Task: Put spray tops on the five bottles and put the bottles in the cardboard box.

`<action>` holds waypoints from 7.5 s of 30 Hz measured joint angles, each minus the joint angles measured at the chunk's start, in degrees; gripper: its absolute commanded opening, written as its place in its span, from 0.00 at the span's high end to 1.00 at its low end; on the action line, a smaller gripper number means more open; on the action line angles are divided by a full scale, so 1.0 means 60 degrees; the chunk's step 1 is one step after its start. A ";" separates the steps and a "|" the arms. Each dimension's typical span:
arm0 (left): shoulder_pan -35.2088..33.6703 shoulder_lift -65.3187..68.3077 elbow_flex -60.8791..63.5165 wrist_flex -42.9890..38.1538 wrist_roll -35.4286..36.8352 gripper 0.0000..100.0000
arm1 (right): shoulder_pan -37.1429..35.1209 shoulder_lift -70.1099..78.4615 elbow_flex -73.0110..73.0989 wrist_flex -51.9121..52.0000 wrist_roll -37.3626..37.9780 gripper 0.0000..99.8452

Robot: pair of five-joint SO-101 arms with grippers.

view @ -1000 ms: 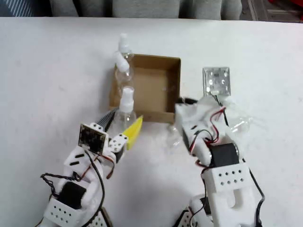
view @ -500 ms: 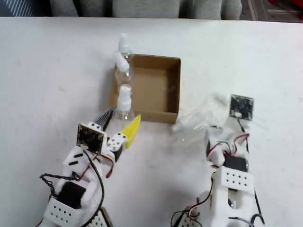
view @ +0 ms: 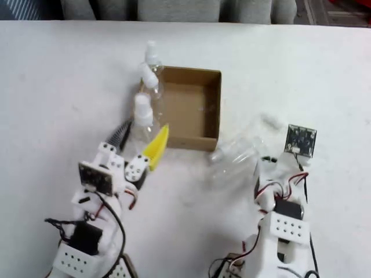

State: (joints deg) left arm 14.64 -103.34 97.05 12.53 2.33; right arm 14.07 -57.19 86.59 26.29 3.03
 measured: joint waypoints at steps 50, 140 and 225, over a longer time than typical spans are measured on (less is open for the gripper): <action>-0.0234 1.0593 -0.4249 -0.5377 0.0000 0.97 | -0.0220 0.0000 0.1011 -0.1656 0.0000 0.98; -0.1070 1.8095 -0.4864 -1.1341 0.0000 0.98 | -0.0220 0.0000 0.1026 -0.1670 0.0000 0.98; -0.1421 1.8227 -0.4352 -1.1341 0.0000 0.65 | -0.0220 0.0000 0.1026 -0.1670 0.0000 0.98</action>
State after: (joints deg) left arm 6.11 6.02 70.95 -55.52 2.33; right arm 12.75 -57.19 92.75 16.26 3.03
